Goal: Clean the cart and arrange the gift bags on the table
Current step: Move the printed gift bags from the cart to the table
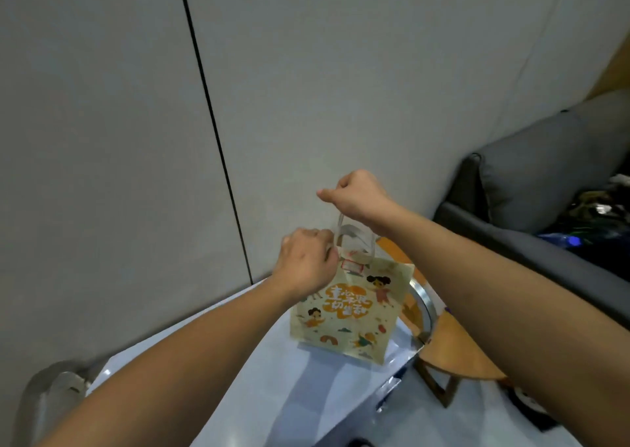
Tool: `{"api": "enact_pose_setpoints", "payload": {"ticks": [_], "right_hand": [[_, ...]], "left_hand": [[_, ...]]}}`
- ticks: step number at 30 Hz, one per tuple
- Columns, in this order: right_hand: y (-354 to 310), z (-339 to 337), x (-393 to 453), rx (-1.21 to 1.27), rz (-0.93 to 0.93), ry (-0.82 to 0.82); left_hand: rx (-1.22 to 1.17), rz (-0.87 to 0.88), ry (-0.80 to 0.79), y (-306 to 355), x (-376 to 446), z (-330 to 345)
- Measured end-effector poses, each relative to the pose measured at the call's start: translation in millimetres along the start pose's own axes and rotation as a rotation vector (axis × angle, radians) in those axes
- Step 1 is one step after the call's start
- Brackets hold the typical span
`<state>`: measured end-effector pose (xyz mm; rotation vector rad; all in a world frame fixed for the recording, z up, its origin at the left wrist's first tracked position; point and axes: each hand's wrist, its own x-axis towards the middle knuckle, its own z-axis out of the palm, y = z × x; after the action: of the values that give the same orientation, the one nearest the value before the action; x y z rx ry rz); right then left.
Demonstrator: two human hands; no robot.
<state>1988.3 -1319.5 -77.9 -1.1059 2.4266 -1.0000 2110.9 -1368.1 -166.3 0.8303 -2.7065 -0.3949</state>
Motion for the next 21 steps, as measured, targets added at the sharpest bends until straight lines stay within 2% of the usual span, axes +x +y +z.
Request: {"api": "enact_pose_setpoints", "payload": {"ticks": [11, 21], "right_hand": [[55, -104, -144, 0.122, 0.239, 0.281], [172, -211, -326, 0.181, 0.460, 0.587]], "left_hand": [[-0.156, 0.364, -0.127, 135, -49, 22], [-0.244, 0.692, -0.328, 338, -140, 81]]}}
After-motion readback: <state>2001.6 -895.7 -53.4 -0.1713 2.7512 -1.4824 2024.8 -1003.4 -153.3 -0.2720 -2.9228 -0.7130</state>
